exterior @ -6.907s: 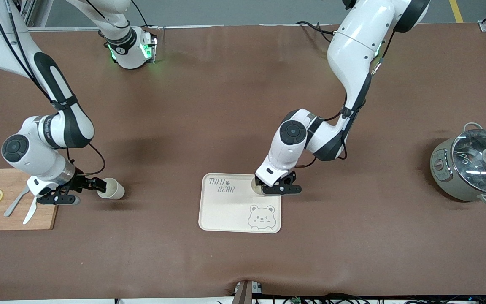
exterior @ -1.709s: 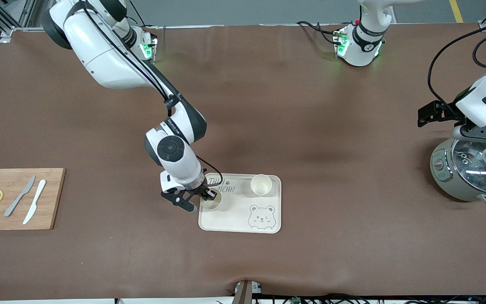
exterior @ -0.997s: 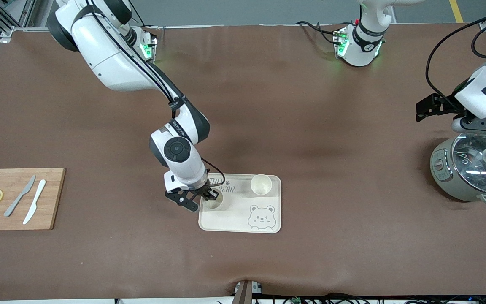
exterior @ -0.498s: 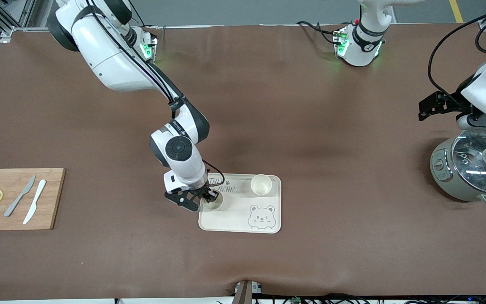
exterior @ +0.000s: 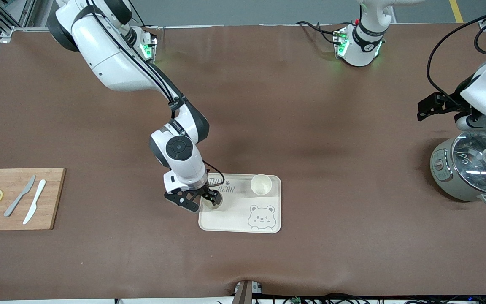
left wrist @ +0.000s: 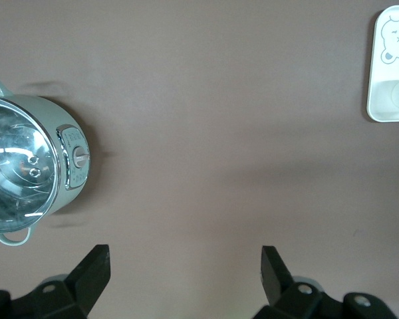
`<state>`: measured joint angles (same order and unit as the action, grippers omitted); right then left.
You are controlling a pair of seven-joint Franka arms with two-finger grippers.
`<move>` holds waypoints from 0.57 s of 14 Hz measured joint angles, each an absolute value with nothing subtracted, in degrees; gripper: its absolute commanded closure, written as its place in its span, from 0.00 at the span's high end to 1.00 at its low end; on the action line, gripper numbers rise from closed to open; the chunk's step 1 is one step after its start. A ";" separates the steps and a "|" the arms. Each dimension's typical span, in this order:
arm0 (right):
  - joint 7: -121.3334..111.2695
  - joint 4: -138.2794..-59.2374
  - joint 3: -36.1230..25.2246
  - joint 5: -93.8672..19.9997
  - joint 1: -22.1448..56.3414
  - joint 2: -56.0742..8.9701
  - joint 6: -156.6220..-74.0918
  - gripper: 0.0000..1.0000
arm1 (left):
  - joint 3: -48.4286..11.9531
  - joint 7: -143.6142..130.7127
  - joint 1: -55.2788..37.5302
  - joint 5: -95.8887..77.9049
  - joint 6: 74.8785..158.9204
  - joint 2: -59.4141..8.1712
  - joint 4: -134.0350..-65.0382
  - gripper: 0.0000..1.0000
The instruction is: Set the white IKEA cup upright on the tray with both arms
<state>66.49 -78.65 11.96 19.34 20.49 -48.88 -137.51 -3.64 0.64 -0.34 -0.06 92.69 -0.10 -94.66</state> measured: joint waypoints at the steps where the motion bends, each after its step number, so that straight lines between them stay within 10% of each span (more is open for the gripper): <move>1: 66.49 -78.34 11.99 19.34 20.49 -48.71 -137.28 1.00 | -3.62 0.69 -0.31 -0.06 92.64 -0.14 -94.69 1.00; 8: 65.93 -76.53 13.26 15.74 20.52 -41.67 -124.62 1.00 | -3.60 0.72 -0.21 -0.06 92.61 -0.29 -94.75 1.00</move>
<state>65.93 -76.53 13.26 15.74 20.52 -41.67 -124.62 -3.60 0.72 -0.21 -0.06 92.61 -0.29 -94.75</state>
